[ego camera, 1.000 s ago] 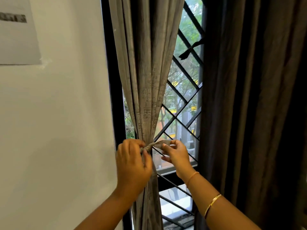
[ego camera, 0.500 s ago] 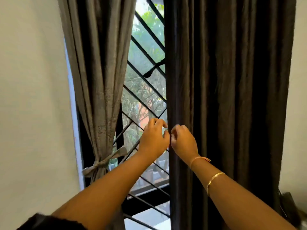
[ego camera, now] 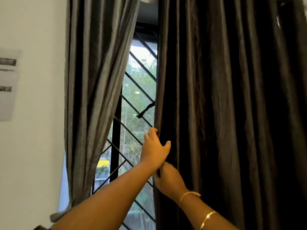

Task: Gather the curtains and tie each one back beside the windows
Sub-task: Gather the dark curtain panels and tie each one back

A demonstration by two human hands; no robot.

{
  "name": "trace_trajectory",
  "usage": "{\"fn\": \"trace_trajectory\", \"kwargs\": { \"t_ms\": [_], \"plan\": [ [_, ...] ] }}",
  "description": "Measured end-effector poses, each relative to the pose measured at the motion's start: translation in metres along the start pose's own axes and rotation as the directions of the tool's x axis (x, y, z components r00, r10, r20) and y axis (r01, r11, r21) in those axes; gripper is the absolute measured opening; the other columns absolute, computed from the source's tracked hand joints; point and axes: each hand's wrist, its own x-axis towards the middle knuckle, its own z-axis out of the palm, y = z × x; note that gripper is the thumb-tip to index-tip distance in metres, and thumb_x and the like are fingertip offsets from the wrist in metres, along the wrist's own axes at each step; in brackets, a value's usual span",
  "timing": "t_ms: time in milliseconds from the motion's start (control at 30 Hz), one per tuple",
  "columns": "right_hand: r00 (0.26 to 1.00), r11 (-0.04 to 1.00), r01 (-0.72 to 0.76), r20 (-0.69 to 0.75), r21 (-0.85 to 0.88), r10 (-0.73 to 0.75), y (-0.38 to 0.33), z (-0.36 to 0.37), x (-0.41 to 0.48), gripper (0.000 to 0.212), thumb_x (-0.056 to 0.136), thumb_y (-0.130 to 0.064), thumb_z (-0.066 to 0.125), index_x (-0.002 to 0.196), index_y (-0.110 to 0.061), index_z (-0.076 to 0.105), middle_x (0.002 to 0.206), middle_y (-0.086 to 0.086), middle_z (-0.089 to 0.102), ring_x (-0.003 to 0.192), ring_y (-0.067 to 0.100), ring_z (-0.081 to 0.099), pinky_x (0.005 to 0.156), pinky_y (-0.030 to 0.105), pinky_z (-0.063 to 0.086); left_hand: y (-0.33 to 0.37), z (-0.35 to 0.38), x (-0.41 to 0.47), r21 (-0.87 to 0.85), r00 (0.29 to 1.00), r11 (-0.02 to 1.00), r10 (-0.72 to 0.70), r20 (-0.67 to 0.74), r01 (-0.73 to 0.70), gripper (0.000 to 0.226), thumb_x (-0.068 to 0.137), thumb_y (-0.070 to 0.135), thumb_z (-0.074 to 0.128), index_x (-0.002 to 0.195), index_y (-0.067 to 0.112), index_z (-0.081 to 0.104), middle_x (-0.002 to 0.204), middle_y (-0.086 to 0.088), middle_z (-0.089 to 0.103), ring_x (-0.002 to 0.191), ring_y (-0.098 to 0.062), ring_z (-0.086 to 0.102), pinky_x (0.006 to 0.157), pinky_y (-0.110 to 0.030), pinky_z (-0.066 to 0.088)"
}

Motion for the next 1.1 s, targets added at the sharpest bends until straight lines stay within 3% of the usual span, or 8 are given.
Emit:
{"fn": "trace_trajectory", "kwargs": {
  "t_ms": [133,200,300,433,567,700,833,1100],
  "plan": [
    [0.972,0.984,0.068,0.212,0.167,-0.103,-0.008,-0.004,0.016,0.043,0.085,-0.015,0.053,0.127,-0.019,0.052,0.118,0.008,0.058,0.107,0.023,0.055,0.088,0.03,0.045,0.0,-0.015,0.022,0.072,0.994,0.997,0.001,-0.106,0.006,0.063,0.091,0.013,0.057,0.141,0.018,0.018,0.137,-0.015,0.038,0.098,-0.034,0.058,0.074,-0.039,0.05],
    [0.961,0.984,0.043,0.262,0.172,-0.088,-0.01,-0.01,0.024,0.044,0.084,-0.019,0.053,0.128,-0.019,0.052,0.124,0.006,0.054,0.113,0.018,0.052,0.098,0.028,0.043,-0.004,-0.023,0.033,0.107,0.986,0.994,0.018,-0.167,0.0,0.062,0.091,0.003,0.049,0.143,0.019,0.017,0.117,-0.015,0.052,0.083,-0.033,0.057,0.062,-0.038,0.045],
    [0.997,0.997,-0.002,0.082,0.075,-0.004,-0.009,-0.026,0.035,0.042,0.087,-0.021,0.049,0.129,-0.023,0.05,0.13,-0.001,0.046,0.122,0.015,0.045,0.102,0.025,0.038,-0.013,-0.031,0.044,0.19,0.986,0.982,0.047,-0.158,-0.017,0.071,0.089,-0.002,0.044,0.146,0.022,0.009,0.081,-0.007,0.052,0.062,-0.025,0.052,0.046,-0.025,0.029],
    [0.898,0.935,-0.174,-0.44,-0.308,0.022,-0.012,-0.056,0.047,0.037,0.083,-0.025,0.058,0.12,-0.021,0.054,0.131,0.003,0.045,0.119,0.026,0.046,0.091,0.04,0.044,-0.021,-0.035,0.047,0.302,0.976,0.935,0.21,-0.052,-0.185,0.089,0.089,-0.005,0.038,0.143,0.043,-0.013,0.147,-0.013,0.027,0.049,-0.008,0.034,0.039,-0.02,0.024],
    [0.898,0.923,-0.287,-0.408,-0.255,0.166,0.0,-0.074,0.061,0.055,0.089,-0.027,0.058,0.137,-0.021,0.033,0.139,0.008,0.035,0.121,0.025,0.046,0.096,0.036,0.046,-0.02,-0.036,0.048,0.348,0.964,0.903,0.265,0.015,-0.254,0.091,0.087,-0.008,0.037,0.14,0.045,-0.015,0.149,-0.015,0.026,0.045,-0.008,0.032,0.037,-0.019,0.028],
    [0.884,0.93,-0.366,-0.315,-0.007,0.346,0.006,-0.074,0.067,0.07,0.093,-0.017,0.054,0.148,-0.017,0.01,0.102,0.008,0.059,0.086,0.02,0.061,0.066,0.027,0.05,-0.019,-0.025,0.043,0.304,0.982,0.939,0.184,-0.038,-0.164,0.086,0.091,-0.001,0.041,0.146,0.029,-0.018,0.073,-0.004,0.058,0.04,-0.007,0.029,0.037,-0.019,0.032],
    [0.926,0.968,-0.24,-0.318,-0.075,0.205,-0.006,-0.05,0.055,0.017,0.096,-0.016,0.046,0.108,-0.006,0.054,0.088,0.012,0.065,0.081,0.028,0.063,0.073,0.041,0.052,-0.032,-0.017,0.035,0.306,0.992,0.944,0.122,0.014,-0.12,0.083,0.095,0.012,0.041,0.141,0.025,-0.026,0.055,0.006,0.037,0.043,-0.005,0.032,0.035,-0.02,0.023],
    [0.943,0.996,-0.075,-0.322,0.048,0.086,-0.02,0.006,0.025,0.013,0.092,-0.016,0.049,0.081,-0.01,0.046,0.083,0.009,0.058,0.077,0.029,0.057,0.068,0.045,0.044,-0.058,-0.002,0.007,0.231,0.956,0.938,0.213,0.202,-0.258,0.087,0.098,0.023,0.038,0.123,0.04,-0.044,0.068,0.002,0.046,0.054,-0.009,0.047,0.046,-0.019,0.033]
  ]
}}
